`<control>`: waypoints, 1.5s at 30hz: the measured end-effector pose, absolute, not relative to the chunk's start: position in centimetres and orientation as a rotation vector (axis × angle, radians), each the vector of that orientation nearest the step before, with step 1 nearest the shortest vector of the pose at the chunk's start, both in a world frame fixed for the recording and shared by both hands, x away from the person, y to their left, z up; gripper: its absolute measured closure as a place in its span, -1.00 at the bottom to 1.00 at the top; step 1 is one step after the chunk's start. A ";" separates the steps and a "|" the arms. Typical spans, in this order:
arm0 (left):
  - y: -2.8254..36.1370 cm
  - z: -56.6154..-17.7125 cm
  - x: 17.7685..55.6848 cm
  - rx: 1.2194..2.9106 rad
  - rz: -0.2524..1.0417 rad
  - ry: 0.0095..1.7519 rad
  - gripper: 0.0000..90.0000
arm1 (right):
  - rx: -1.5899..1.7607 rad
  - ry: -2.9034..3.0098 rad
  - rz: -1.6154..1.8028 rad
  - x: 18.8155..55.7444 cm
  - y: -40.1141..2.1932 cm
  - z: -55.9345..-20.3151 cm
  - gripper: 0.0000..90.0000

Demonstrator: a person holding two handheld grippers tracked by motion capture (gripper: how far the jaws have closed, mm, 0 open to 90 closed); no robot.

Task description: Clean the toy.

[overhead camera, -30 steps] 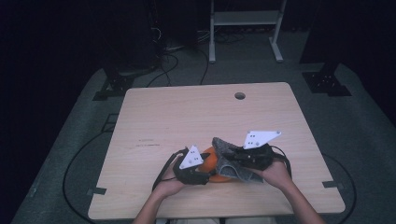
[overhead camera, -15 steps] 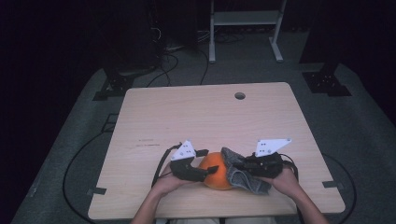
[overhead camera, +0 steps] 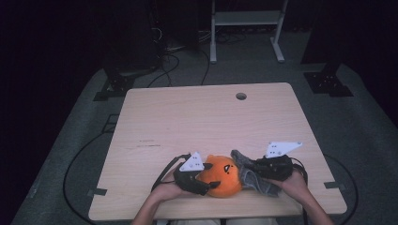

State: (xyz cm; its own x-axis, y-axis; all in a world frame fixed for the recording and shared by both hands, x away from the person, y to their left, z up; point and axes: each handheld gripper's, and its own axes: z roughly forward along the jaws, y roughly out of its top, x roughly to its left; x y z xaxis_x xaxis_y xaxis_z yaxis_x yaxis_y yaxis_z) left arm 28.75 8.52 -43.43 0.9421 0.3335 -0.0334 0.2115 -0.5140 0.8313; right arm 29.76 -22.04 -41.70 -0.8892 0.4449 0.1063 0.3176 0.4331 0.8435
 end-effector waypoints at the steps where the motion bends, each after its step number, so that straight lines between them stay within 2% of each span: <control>1: 8.6 -43.5 28.6 2.129 0.163 0.387 -0.27 | 0.647 2.550 1.481 29.5 -21.8 -41.3 0.80; 5: 8.7 -43.5 28.3 2.141 0.166 0.380 -0.27 | 0.505 2.602 1.574 28.7 -20.5 -40.2 0.80; 8: 8.8 -43.3 28.3 2.138 0.151 0.370 -0.28 | 0.500 2.617 1.484 28.7 -20.3 -40.4 0.80; 15: 7.6 -41.1 29.6 2.052 0.142 0.315 -0.58 | 0.590 2.604 1.533 29.0 -21.9 -41.9 0.80; 19: 6.2 -40.5 30.9 2.100 0.131 0.277 -0.63 | 0.571 2.613 1.545 29.0 -22.0 -41.9 0.80; 22: 4.9 -41.3 31.5 2.216 0.108 0.246 -0.63 | 0.583 2.611 1.569 29.1 -22.4 -42.1 0.80; 24: 4.5 -41.9 31.6 2.226 0.095 0.243 -0.63 | 0.594 2.612 1.576 29.2 -22.6 -42.3 0.80; 27: 4.0 -42.2 31.3 2.252 0.095 0.247 -0.48 | 0.615 2.605 1.589 29.2 -23.1 -42.4 0.79; 29: 3.9 -42.3 31.1 2.263 0.090 0.248 -0.28 | 0.639 2.585 1.584 29.3 -23.6 -42.3 0.79; 30: 3.6 -42.4 30.8 2.287 0.115 0.293 -0.12 | 0.650 2.569 1.575 29.3 -23.9 -42.2 0.79; 33: 3.5 -42.1 30.4 2.308 0.195 0.299 0.11 | 0.706 2.520 1.568 29.5 -25.0 -41.9 0.79; 35: 3.5 -42.0 30.0 2.296 0.226 0.290 0.17 | 0.768 2.468 1.548 29.7 -26.2 -41.7 0.79; 39: 4.0 -41.7 29.9 2.227 0.199 0.327 0.26 | 0.881 2.375 1.512 30.2 -28.7 -41.7 0.77; 45: 4.6 -41.3 29.5 2.192 0.205 0.327 0.28 | 1.023 2.318 1.431 31.2 -30.8 -43.0 0.70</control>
